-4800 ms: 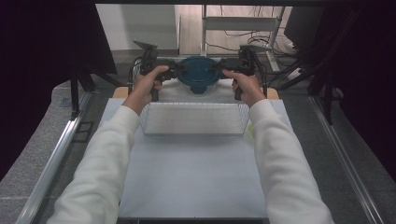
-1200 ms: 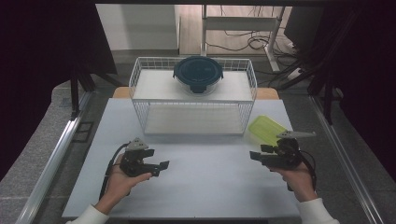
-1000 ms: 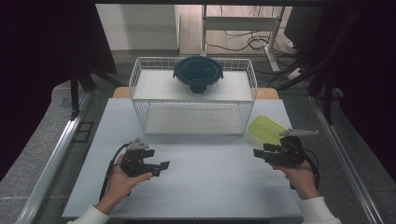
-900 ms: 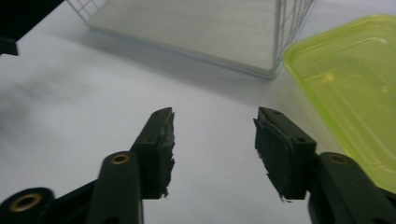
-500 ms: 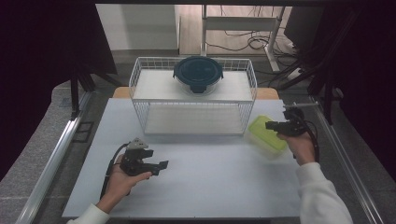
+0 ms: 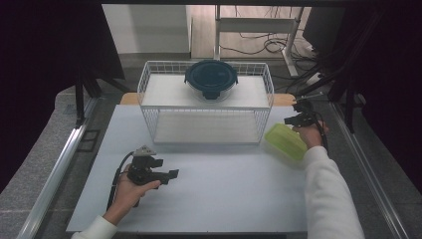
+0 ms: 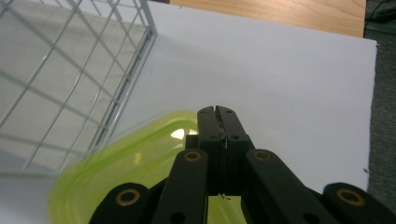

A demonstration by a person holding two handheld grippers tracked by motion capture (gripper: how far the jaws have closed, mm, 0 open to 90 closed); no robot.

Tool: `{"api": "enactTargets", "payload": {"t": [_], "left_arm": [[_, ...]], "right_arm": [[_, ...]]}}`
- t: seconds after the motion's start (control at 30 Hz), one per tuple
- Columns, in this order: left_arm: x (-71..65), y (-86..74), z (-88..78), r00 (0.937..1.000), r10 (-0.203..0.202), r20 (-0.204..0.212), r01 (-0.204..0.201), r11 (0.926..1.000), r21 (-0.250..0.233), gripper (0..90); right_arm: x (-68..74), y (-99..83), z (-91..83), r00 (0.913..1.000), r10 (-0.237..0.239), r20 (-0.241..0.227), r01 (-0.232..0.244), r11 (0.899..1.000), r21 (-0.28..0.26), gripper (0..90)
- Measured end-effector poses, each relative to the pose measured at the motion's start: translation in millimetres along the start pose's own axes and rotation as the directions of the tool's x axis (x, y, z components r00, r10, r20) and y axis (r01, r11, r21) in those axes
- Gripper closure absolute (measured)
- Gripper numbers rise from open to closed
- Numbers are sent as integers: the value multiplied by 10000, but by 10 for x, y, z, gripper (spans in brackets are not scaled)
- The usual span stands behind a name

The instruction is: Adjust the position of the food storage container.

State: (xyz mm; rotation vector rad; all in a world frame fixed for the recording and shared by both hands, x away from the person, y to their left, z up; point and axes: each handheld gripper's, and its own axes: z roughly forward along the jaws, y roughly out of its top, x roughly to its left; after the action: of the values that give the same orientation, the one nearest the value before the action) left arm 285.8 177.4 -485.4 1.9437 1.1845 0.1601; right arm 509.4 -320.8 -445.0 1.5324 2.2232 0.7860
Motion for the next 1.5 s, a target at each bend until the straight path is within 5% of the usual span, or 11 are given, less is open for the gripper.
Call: {"api": "enactTargets", "payload": {"t": [0.2,0.5,0.97,1.5], "left_arm": [[33,-2,-3,10000,-56,-78,56,10000,6,213],[43,1,-16,9999,-143,5,143,9999,-53,213],[60,9,-18,9996,-236,183,237,9997,-51,215],[36,10,-19,9991,-232,342,234,9997,-56,215]], "right_arm": [[-74,20,144,9999,-65,96,63,9998,171,885],[-60,52,126,9937,-1109,183,1093,9913,730,887],[68,28,108,9879,-1476,-483,1517,9836,976,888],[289,-148,28,9704,-1998,-1357,2218,9596,1732,888]]}}
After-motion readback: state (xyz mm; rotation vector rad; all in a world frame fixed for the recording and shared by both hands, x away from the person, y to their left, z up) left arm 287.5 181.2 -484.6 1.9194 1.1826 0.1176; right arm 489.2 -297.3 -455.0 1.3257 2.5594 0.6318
